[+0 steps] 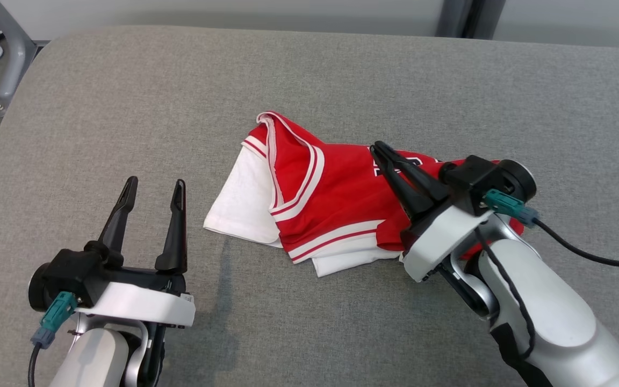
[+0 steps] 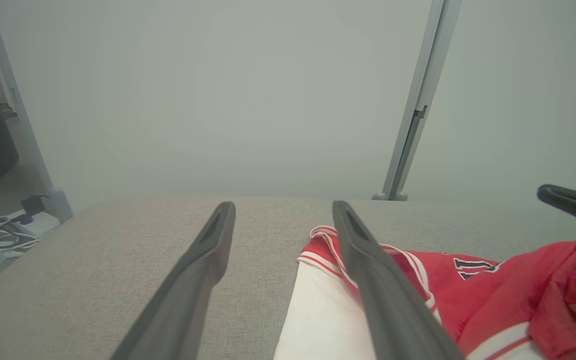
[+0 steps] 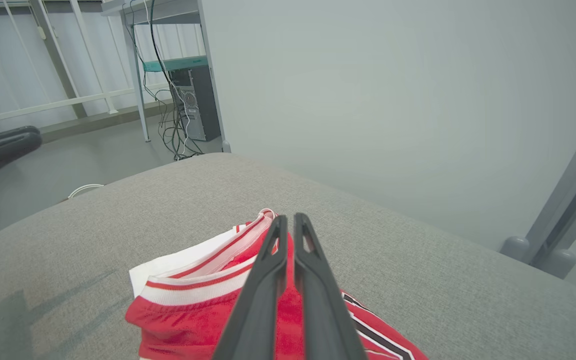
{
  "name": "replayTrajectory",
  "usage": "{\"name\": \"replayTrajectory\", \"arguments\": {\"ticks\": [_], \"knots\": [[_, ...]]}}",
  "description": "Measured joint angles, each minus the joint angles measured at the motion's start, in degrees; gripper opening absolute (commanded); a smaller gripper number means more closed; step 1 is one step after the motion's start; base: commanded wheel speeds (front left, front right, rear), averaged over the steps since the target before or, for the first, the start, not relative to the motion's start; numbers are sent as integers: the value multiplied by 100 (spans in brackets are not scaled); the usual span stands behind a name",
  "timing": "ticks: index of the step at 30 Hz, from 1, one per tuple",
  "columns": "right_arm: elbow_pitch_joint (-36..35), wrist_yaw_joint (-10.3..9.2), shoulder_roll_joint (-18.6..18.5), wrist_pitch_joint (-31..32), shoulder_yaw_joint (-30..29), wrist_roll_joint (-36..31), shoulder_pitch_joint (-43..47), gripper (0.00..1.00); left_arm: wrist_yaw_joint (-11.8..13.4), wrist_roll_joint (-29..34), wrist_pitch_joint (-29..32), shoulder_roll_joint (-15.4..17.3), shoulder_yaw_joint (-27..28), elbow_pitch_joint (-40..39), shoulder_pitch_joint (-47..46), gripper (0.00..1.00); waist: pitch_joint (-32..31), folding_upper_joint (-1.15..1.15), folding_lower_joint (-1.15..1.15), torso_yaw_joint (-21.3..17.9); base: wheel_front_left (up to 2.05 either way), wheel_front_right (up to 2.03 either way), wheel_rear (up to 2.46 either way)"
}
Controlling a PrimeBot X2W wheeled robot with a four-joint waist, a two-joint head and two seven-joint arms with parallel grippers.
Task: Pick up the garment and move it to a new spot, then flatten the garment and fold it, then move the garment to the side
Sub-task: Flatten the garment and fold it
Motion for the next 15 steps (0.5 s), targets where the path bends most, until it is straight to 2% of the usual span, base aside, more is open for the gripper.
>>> {"name": "replayTrajectory", "arguments": {"ticks": [1,2,10,14,15], "knots": [[-138,0,7,-24,-152,-69,101,95,1,0,0,7,-2,-9,2,100,-16,0,0,-25,0,0,0],[-276,0,26,-63,-296,-124,202,100,1,1,-1,13,-1,-16,5,100,-33,0,0,-50,0,0,0],[-1259,0,207,-165,-1794,-711,1206,100,78,41,67,116,7,-88,92,100,-241,0,0,-291,0,0,0],[-1606,0,300,-49,-2394,-932,1698,100,88,42,140,191,2,-121,187,100,-377,0,0,-424,0,0,0],[-1606,0,300,-49,-2394,-932,1698,100,88,42,140,191,2,-121,187,100,-377,0,0,-424,0,0,0]]}}
